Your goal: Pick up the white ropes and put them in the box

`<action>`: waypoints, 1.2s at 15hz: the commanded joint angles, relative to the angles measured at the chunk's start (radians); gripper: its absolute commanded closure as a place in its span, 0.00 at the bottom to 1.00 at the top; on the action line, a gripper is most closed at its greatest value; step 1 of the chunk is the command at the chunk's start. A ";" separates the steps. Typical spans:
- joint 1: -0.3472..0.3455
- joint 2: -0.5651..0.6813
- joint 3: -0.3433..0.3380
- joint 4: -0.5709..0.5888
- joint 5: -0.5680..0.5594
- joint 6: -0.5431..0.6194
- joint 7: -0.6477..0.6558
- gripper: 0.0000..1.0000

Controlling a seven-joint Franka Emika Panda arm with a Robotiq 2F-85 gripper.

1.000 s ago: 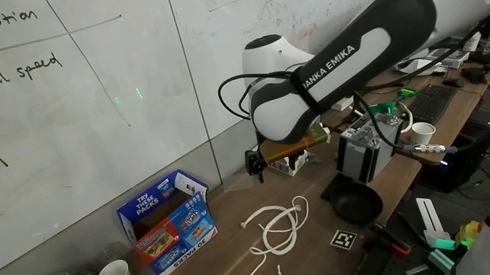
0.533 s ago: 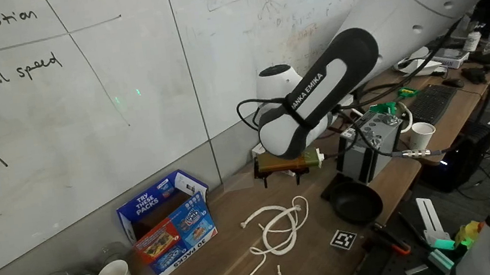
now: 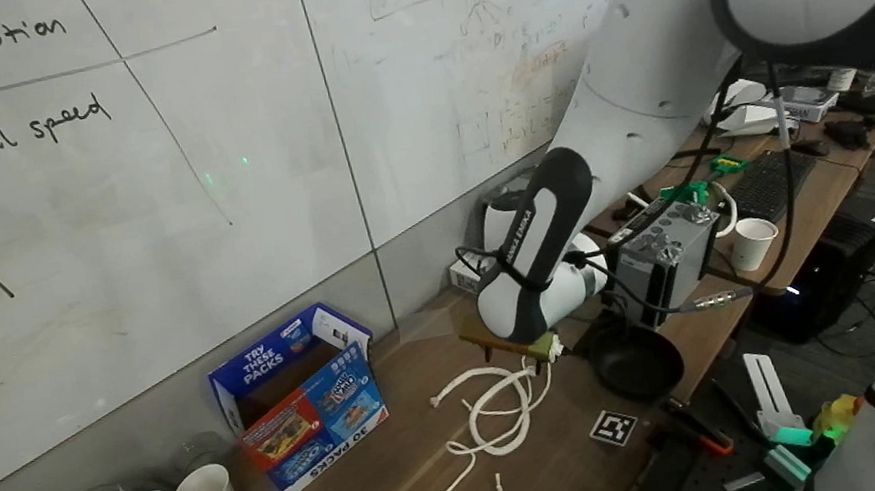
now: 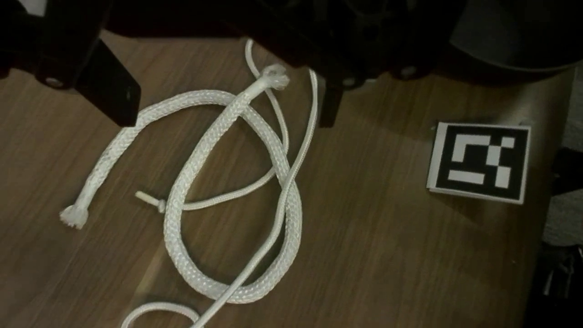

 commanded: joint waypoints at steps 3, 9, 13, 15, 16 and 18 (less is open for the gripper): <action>0.034 0.183 -0.018 0.065 0.220 0.095 0.065 0.00; 0.012 0.276 0.024 0.128 0.351 0.079 0.060 0.00; 0.013 0.323 0.006 0.161 0.355 0.085 0.049 0.00; 0.013 0.342 -0.002 0.176 0.350 0.078 0.048 0.00; 0.010 0.352 -0.002 0.184 0.351 0.076 0.045 0.00; 0.009 0.371 -0.006 0.197 0.351 0.075 0.047 0.00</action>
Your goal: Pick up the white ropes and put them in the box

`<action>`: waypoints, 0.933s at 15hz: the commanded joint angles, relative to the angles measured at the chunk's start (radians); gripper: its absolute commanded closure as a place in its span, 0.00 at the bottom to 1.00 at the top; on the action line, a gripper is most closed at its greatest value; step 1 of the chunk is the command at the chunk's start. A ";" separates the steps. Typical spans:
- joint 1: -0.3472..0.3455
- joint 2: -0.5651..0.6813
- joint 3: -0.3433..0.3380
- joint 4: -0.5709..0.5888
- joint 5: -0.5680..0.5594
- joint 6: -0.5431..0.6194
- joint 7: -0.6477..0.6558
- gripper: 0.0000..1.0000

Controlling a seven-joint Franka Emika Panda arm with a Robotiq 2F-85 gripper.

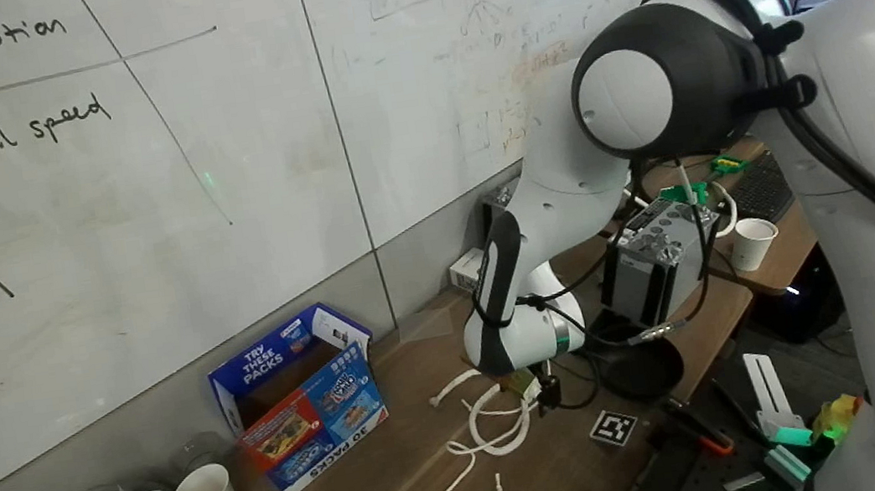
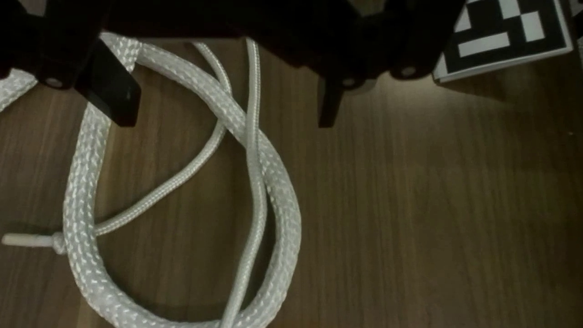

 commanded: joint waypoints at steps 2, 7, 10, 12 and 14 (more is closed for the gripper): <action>-0.003 0.048 -0.010 0.051 0.015 -0.009 -0.005 0.00; -0.018 0.072 -0.004 0.058 0.011 -0.021 -0.021 0.00; -0.025 0.079 -0.002 0.058 0.012 -0.019 -0.026 0.00; -0.028 0.081 -0.001 0.058 0.011 -0.020 -0.029 0.00; -0.030 0.084 -0.001 0.059 0.012 -0.020 -0.030 0.00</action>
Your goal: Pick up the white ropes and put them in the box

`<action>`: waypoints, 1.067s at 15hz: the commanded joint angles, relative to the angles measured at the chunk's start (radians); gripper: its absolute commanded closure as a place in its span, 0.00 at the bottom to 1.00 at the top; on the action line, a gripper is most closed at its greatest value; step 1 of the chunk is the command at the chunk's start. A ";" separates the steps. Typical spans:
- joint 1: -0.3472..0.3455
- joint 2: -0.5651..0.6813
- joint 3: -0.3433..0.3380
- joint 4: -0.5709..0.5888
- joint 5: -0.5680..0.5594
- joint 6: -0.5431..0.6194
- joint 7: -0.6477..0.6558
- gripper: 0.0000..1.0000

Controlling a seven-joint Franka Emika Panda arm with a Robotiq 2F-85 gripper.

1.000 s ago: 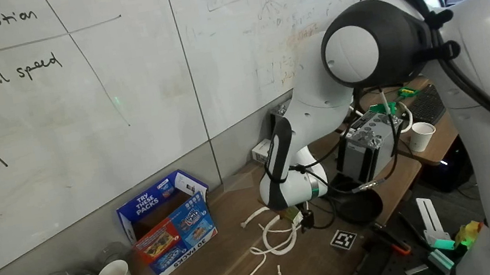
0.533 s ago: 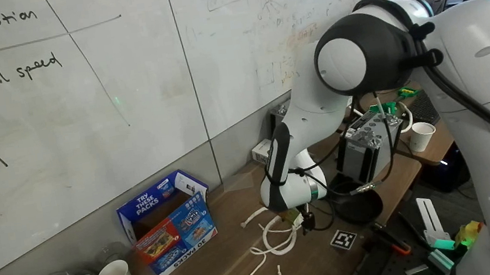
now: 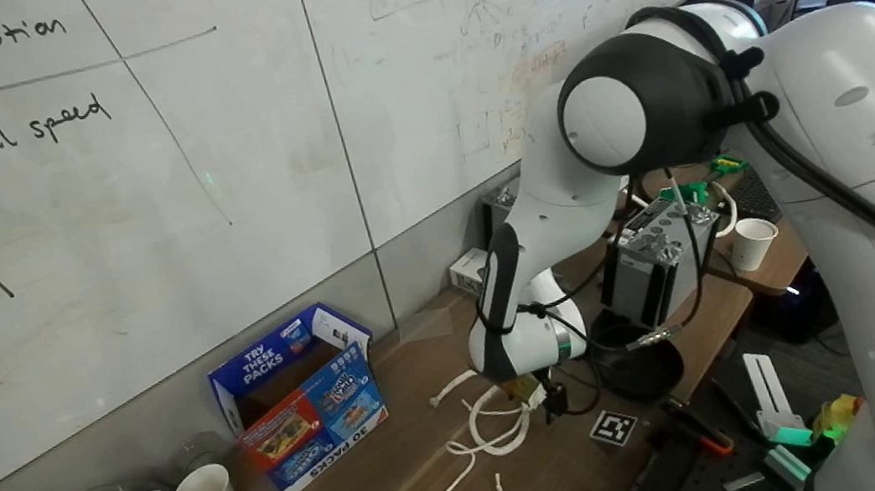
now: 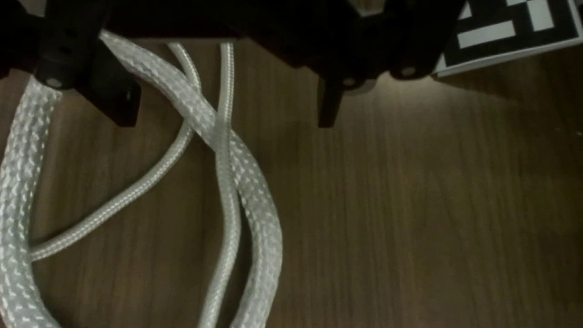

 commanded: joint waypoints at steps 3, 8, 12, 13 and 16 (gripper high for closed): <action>-0.010 0.015 0.000 0.023 0.009 -0.012 -0.029 0.00; -0.011 0.027 0.001 0.033 0.007 -0.024 -0.039 0.00; -0.007 0.036 -0.002 0.041 0.007 -0.030 -0.044 0.00; -0.008 0.036 -0.001 0.043 0.008 -0.030 -0.044 0.00; -0.011 0.034 0.003 0.041 0.011 -0.019 -0.049 0.25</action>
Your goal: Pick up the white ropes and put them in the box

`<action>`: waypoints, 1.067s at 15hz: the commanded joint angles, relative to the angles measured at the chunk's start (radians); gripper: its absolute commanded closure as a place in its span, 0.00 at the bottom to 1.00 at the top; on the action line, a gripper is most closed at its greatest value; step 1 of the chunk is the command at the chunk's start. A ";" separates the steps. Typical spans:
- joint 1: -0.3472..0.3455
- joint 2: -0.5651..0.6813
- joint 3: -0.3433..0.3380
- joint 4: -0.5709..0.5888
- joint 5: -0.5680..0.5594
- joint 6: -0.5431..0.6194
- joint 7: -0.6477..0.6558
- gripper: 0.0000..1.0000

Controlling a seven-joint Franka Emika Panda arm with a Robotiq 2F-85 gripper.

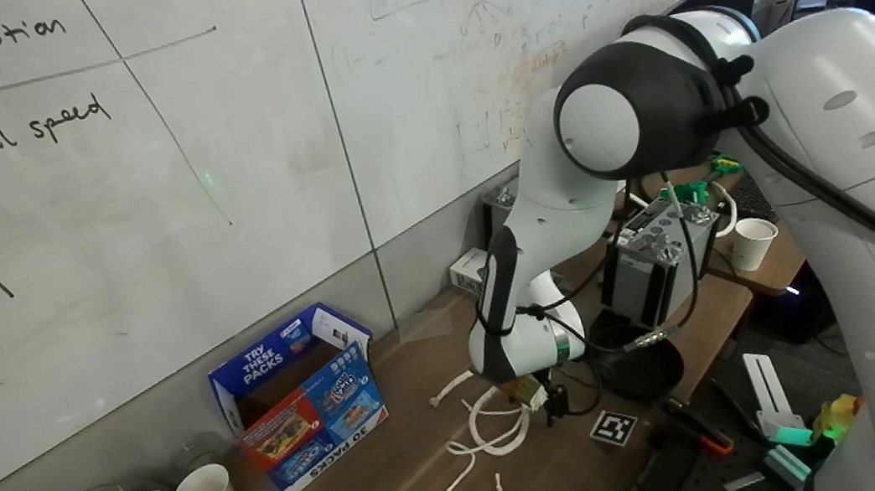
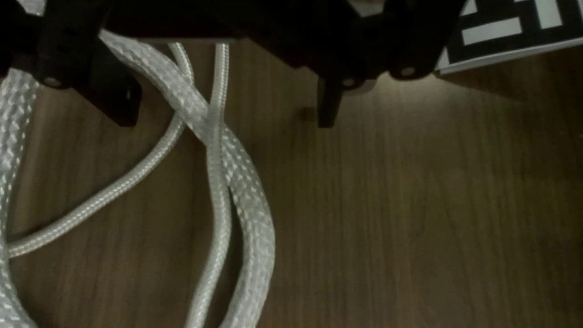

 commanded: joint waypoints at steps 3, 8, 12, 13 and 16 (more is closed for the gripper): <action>-0.010 0.008 0.005 0.028 0.010 0.000 -0.034 0.44; -0.018 0.002 0.010 0.032 0.011 -0.010 -0.051 0.80; -0.056 -0.030 0.040 0.041 0.014 -0.027 -0.104 0.96; -0.057 -0.042 0.040 0.043 0.012 -0.026 -0.117 0.94; -0.094 -0.090 0.077 0.057 0.015 -0.046 -0.195 0.93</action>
